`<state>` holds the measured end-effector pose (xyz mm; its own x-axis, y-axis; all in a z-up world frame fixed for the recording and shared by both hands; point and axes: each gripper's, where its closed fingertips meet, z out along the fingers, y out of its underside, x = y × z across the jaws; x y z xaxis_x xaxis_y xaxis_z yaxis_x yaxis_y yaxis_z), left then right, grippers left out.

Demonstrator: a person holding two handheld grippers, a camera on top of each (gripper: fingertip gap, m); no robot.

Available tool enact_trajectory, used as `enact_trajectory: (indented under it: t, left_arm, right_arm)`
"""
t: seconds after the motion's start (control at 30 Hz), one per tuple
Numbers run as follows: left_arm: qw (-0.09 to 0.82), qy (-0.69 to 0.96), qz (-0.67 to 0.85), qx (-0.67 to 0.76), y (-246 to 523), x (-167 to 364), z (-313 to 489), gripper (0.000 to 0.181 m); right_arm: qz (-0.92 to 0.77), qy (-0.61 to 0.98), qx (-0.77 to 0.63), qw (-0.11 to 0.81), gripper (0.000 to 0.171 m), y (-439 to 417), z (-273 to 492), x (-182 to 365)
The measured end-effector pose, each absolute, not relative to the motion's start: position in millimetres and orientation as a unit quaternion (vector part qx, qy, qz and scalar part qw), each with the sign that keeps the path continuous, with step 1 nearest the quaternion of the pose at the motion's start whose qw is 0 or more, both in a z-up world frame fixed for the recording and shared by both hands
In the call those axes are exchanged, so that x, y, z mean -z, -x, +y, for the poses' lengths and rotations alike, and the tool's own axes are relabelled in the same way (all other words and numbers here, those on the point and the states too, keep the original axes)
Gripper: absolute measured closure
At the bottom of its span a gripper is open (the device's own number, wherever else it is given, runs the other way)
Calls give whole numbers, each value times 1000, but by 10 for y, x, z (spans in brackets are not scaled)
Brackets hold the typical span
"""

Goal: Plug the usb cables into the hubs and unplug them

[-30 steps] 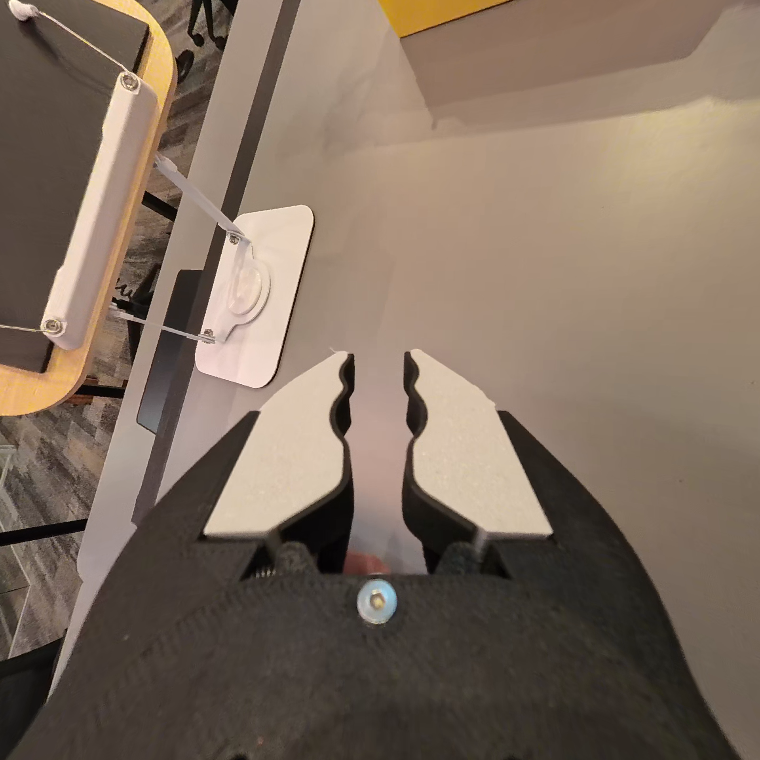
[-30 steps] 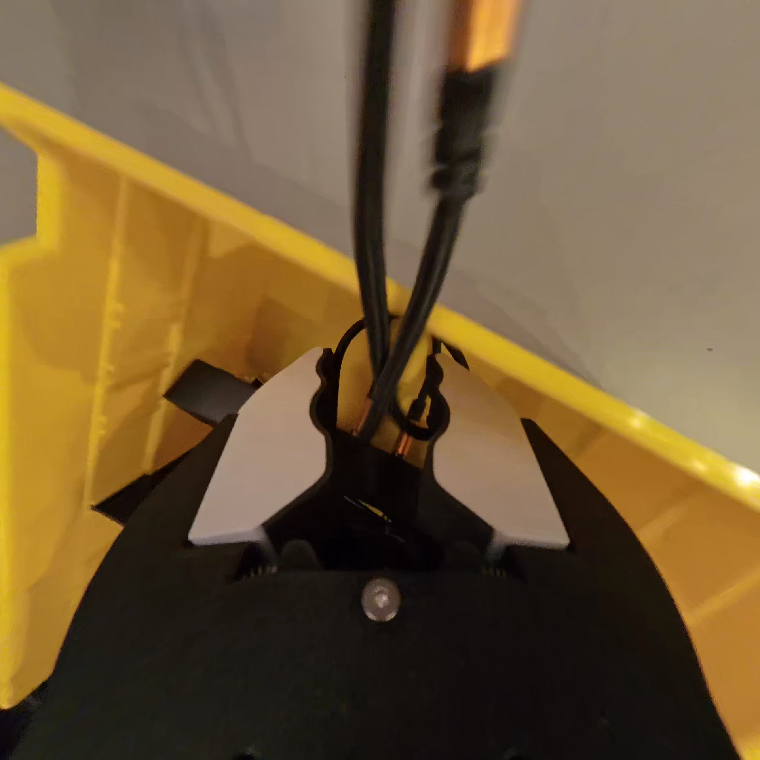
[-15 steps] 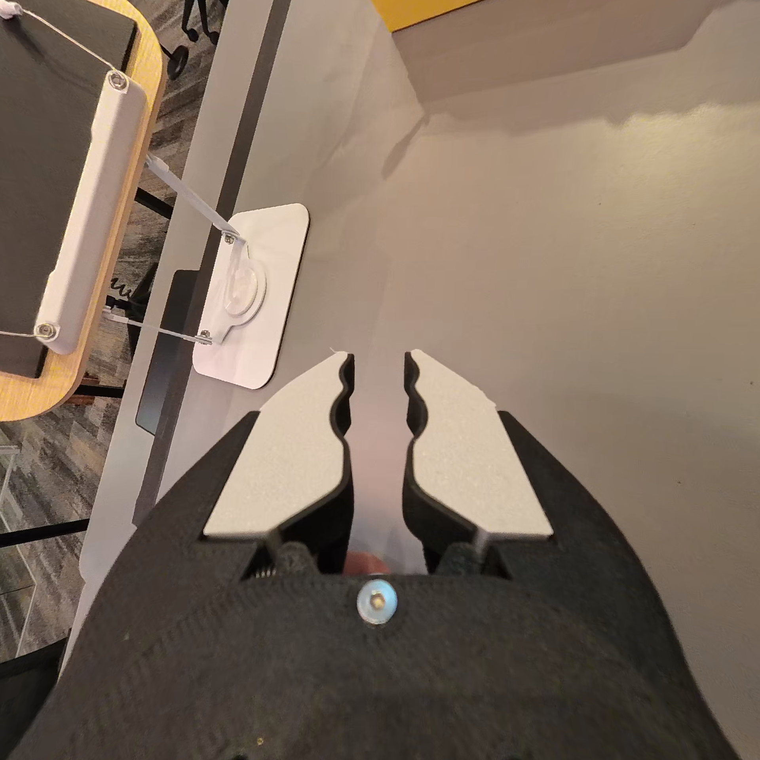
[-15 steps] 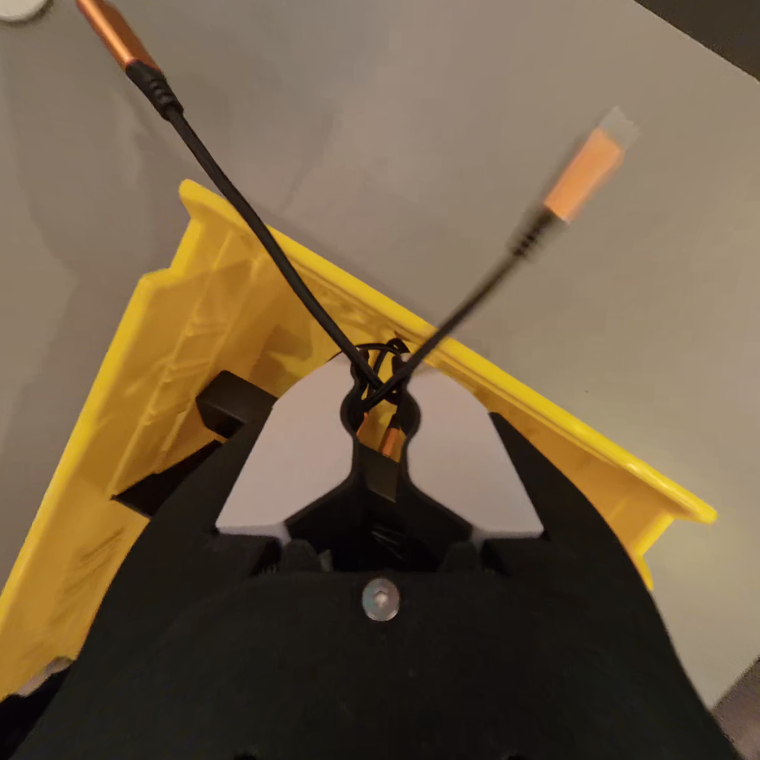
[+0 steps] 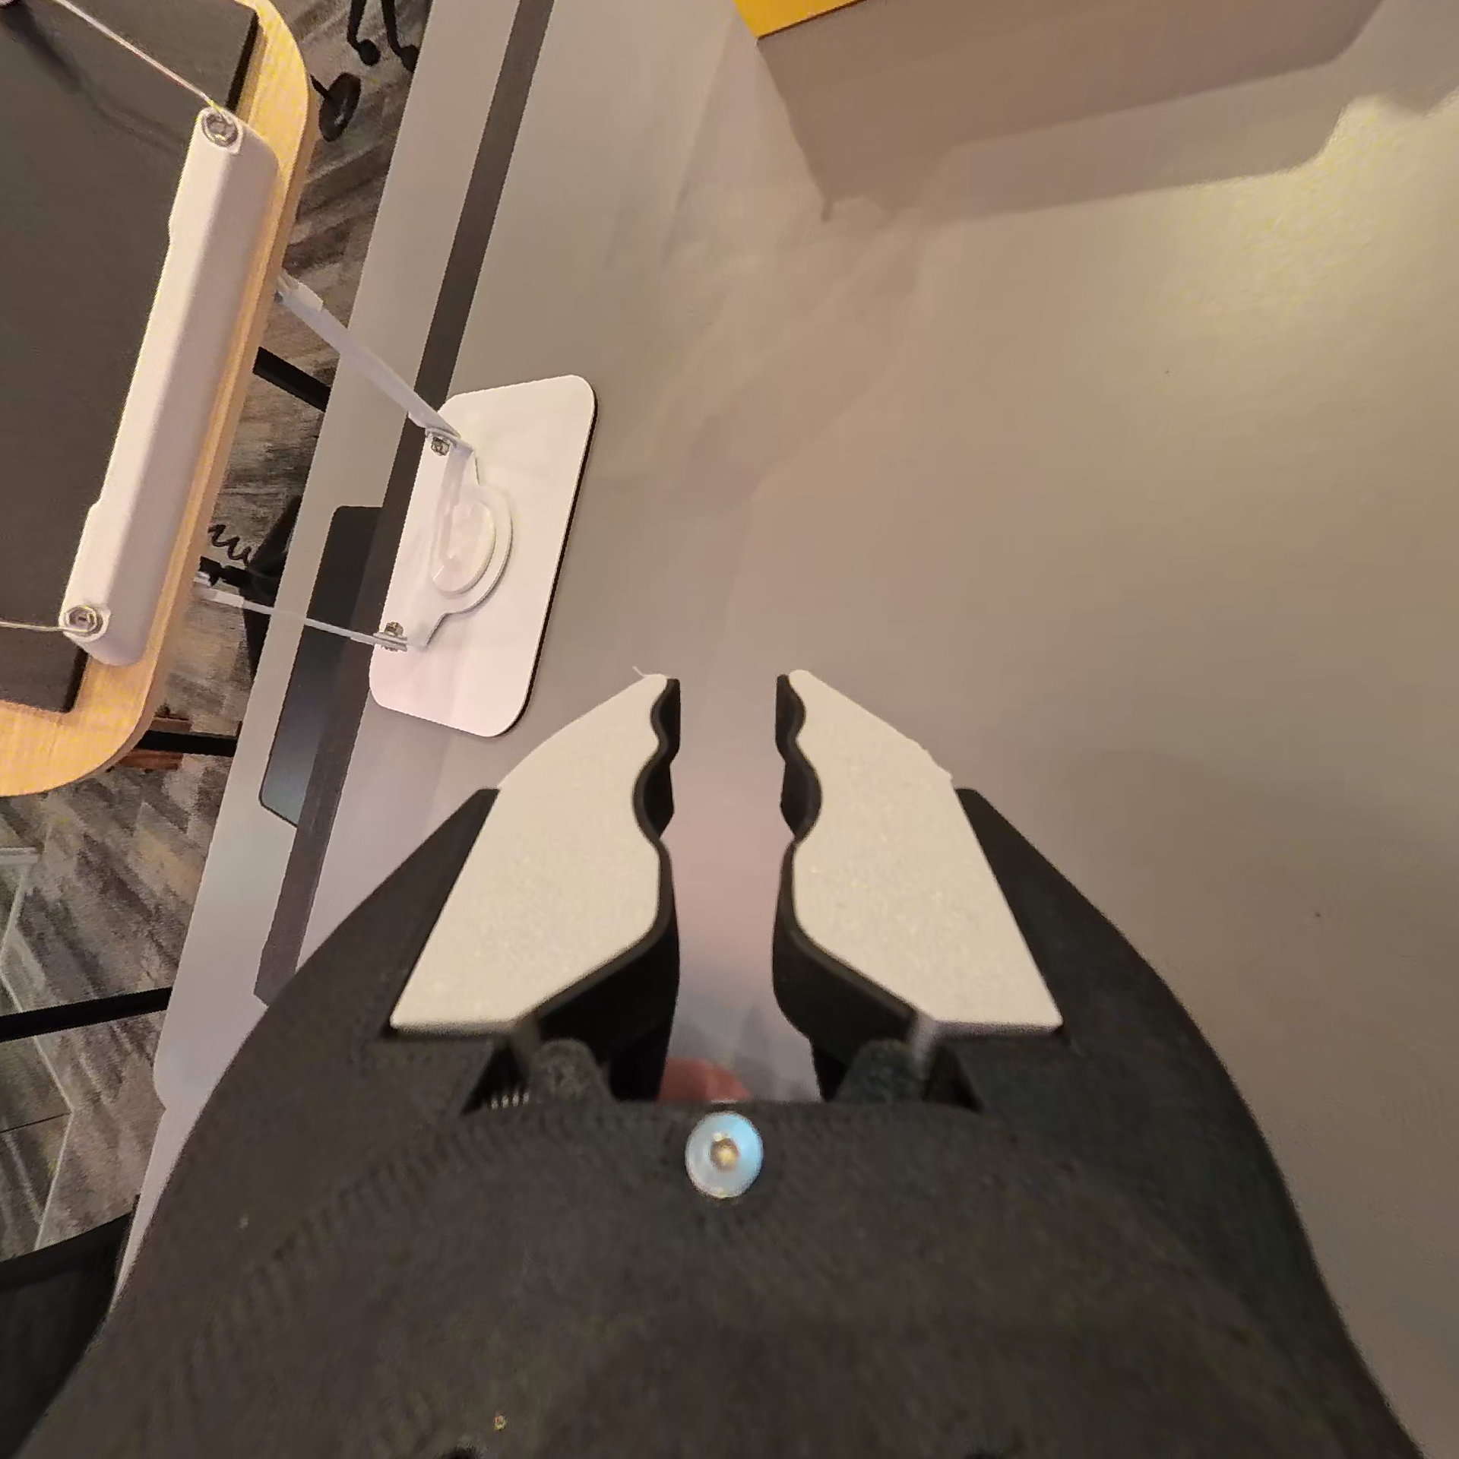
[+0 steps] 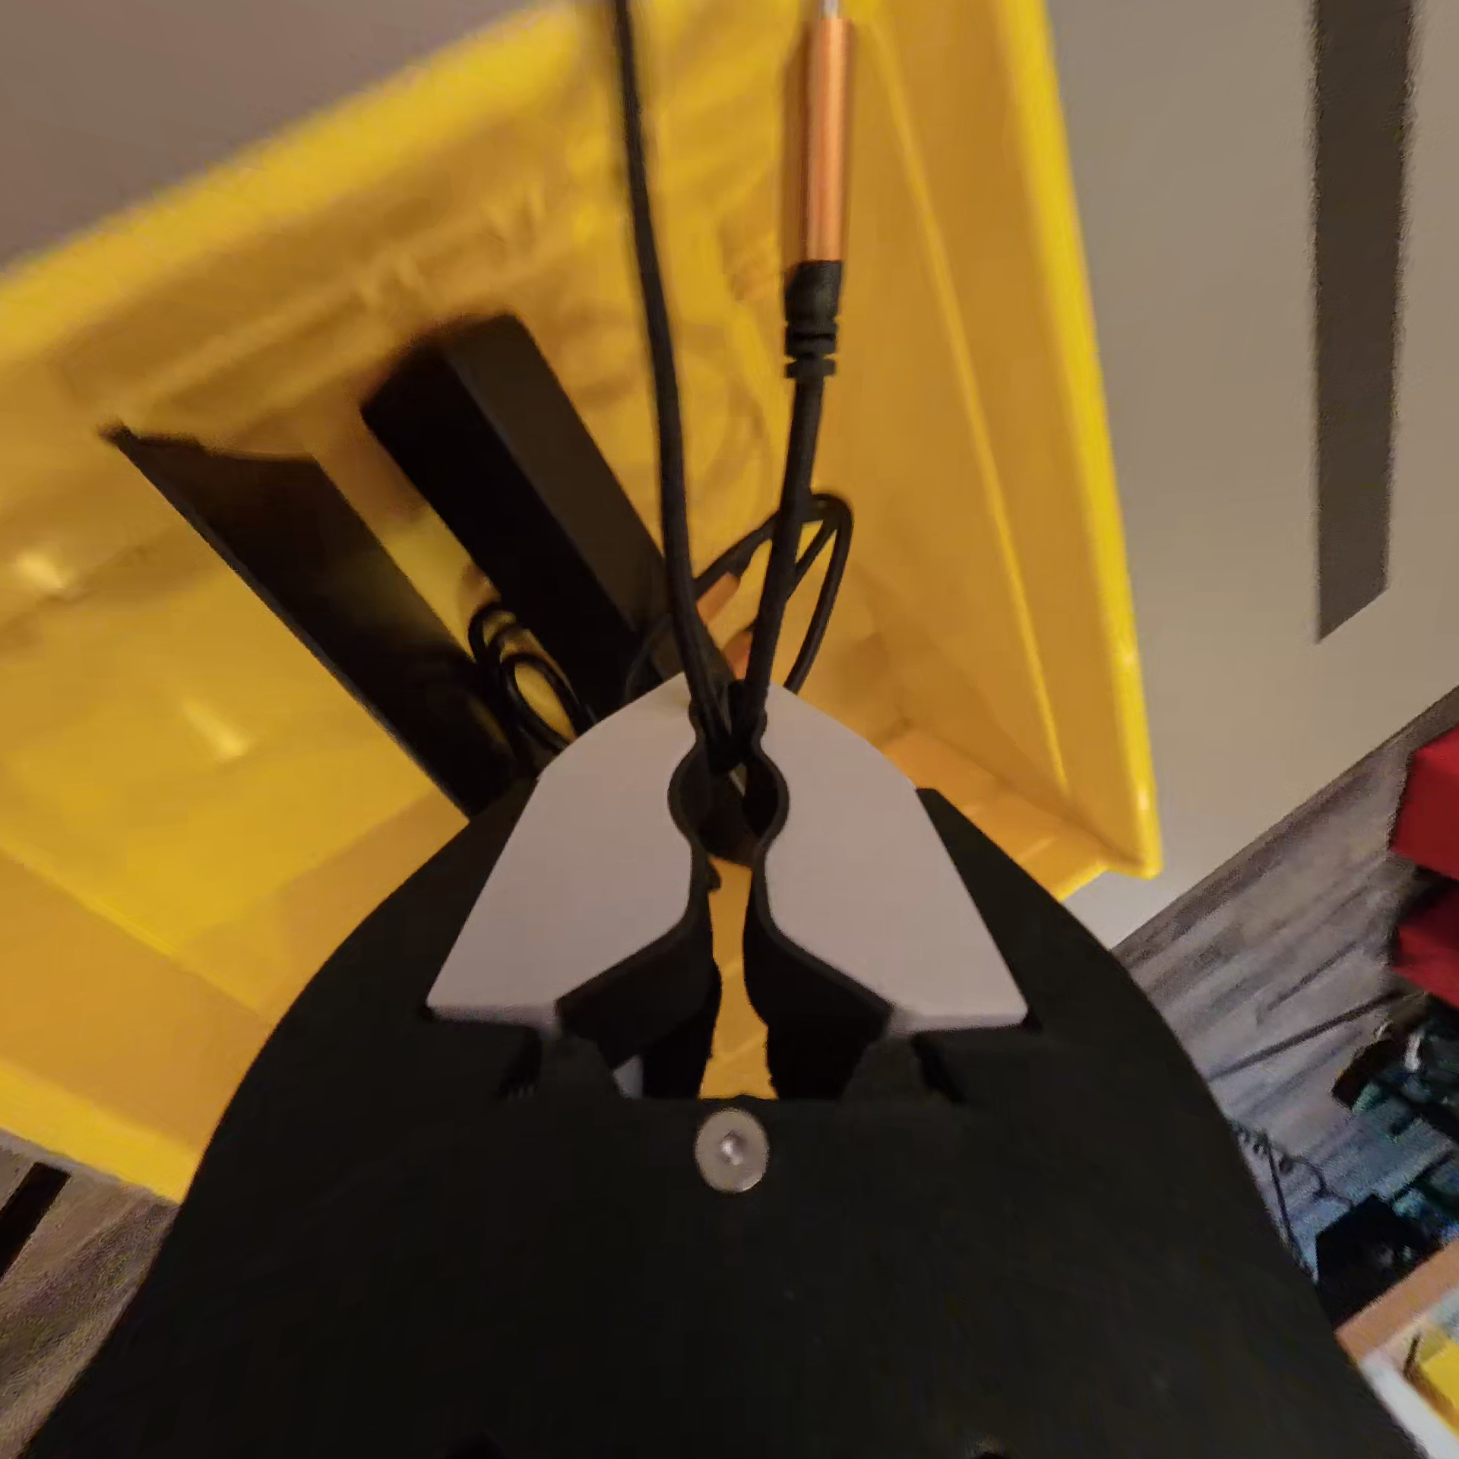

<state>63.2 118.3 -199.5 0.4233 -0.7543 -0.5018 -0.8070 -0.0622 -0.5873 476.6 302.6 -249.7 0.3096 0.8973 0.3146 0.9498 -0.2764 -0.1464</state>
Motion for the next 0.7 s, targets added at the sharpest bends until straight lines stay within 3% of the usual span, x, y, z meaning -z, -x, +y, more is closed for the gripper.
enact_trajectory:
  t: [0.37,0.53,0.6,0.7]
  left_arm:
    - [422,727,539,-36,-659,1995,1162,158]
    - [421,729,538,-32,-639,2005,1160,158]
    - [420,730,538,-32,-637,2012,1163,158]
    - [418,731,539,-31,-630,2020,1157,158]
  right_arm:
    - [-535,800,270,19,168,-5536,3362,2911]
    - [-547,788,283,0,166,-5519,3466,2970]
    - [-545,793,272,20,157,-5441,3501,2902]
    - [-519,824,225,31,131,-5333,3433,2825]
